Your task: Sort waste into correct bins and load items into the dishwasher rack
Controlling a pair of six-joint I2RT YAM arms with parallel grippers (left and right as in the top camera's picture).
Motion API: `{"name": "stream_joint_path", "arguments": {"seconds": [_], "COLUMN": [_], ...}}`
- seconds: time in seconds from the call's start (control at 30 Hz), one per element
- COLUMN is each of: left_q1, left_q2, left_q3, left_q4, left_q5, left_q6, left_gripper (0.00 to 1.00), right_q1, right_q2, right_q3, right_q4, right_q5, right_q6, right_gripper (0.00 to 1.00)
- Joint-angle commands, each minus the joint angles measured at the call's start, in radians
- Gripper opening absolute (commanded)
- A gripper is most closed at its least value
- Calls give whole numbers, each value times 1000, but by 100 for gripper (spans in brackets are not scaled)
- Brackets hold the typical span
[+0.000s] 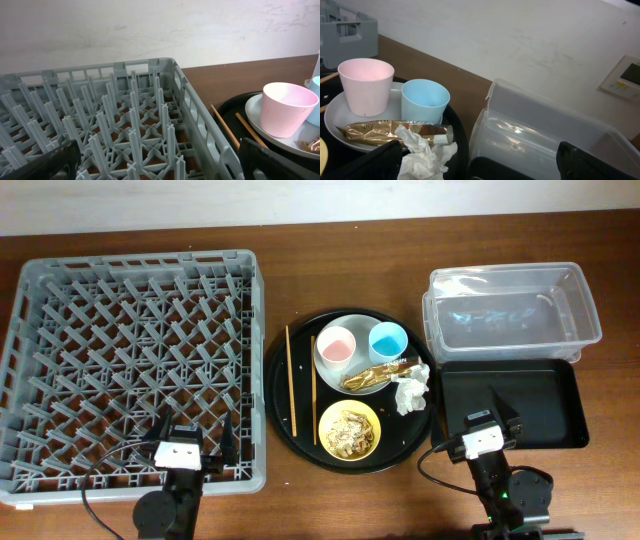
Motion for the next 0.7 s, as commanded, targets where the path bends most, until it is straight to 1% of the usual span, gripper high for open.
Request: {"name": "stream_joint_path", "arguments": {"seconds": [0.0,0.07,0.1,0.13,0.17,0.2,0.27,0.3,0.33,0.37,0.4,0.43,0.47,0.5,0.57,0.6,0.63,0.67], "left_q1": [-3,-3,-3,-3,-3,-3,-3,-3,-3,-3,-3,-3,-3,-3,-3,-3,-9,-21], "left_q2": [-5,-5,-5,-5,-5,8,67,162,228,354,463,618,784,879,1023,1093,1137,1179], "left_q3": [-2,-2,9,74,116,223,393,566,667,832,953,1106,1260,1341,1434,1443,1443,1443], "left_q4": [13,77,123,107,71,-31,-169,-309,-401,-568,-697,-857,-974,-1006,-1022,-1041,-1070,-1107], "left_q5": [-3,-42,4,87,102,120,120,151,180,219,245,279,380,509,692,734,736,727], "left_q6": [27,26,25,-27,-62,-93,-87,-45,-23,-15,-15,-15,-18,-20,-20,-20,-20,-20], "left_gripper": [99,99,99,99,99,99,99,99,99,99,99,99,99,99,99,99,96,96], "right_q1": [-7,-7,-7,-7,-7,-7,-7,-7,-7,-7,-7,-7,-7,-7,-7,-7,-7,-7], "right_q2": [-5,-5,-5,-5,-5,-5,-5,-5,-5,-5,-5,-5,-5,-5,-5,-5,-5,-5], "right_q3": [-5,-5,-5,-5,-5,-5,-5,-5,-5,-5,-5,-5,-5,-5,-5,-5,-5,-5], "right_q4": [-4,-4,-4,-4,-4,-4,-4,-4,-4,-4,-4,-4,-4,-4,-4,-4,-4,-4], "right_q5": [-9,-9,-9,-9,-9,-9,-9,-10,-10,-9,-10,-9,-9,-9,-9,-9,-9,-9], "right_q6": [-3,-3,-3,-3,-3,-3,-3,-3,-3,-3,-3,-3,-3,-3,-3,-3,-3,-3], "right_gripper": [99,99,99,99,99,99,99,99,99,99,99,99,98,99,99,99,99,99]}}
